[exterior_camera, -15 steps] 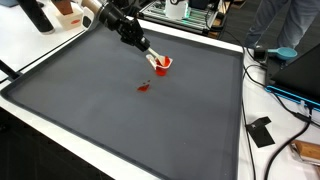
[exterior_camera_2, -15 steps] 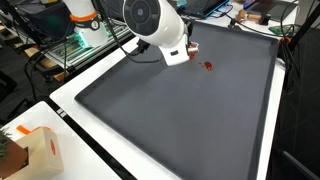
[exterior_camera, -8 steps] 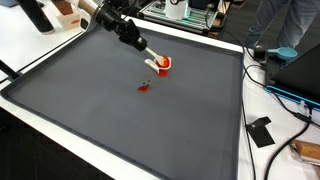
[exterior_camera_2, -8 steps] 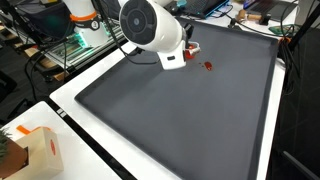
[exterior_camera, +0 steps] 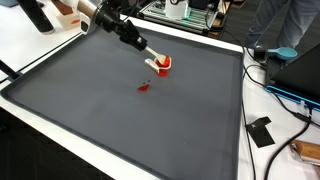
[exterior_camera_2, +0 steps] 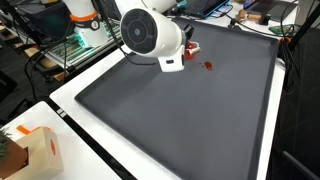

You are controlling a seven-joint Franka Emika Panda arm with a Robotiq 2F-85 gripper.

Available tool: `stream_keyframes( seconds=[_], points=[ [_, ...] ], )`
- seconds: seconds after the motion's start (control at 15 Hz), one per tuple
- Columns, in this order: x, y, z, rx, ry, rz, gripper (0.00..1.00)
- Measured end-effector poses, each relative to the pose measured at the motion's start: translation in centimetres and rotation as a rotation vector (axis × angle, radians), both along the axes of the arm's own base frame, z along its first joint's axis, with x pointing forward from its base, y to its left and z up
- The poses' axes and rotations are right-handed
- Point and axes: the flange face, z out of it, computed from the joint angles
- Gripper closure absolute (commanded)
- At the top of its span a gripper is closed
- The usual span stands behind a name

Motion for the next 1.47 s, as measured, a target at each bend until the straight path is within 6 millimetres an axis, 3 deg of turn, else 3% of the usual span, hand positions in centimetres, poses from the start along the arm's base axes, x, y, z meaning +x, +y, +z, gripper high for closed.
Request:
stream_keyframes(
  seconds=[1.0,1.47],
  points=[
    [1.0,-0.4,0.0,-0.015,-0.064,0.003,0.97],
    [1.4,0.8,-0.1,-0.031,-0.092,0.019,0.97]
  ],
)
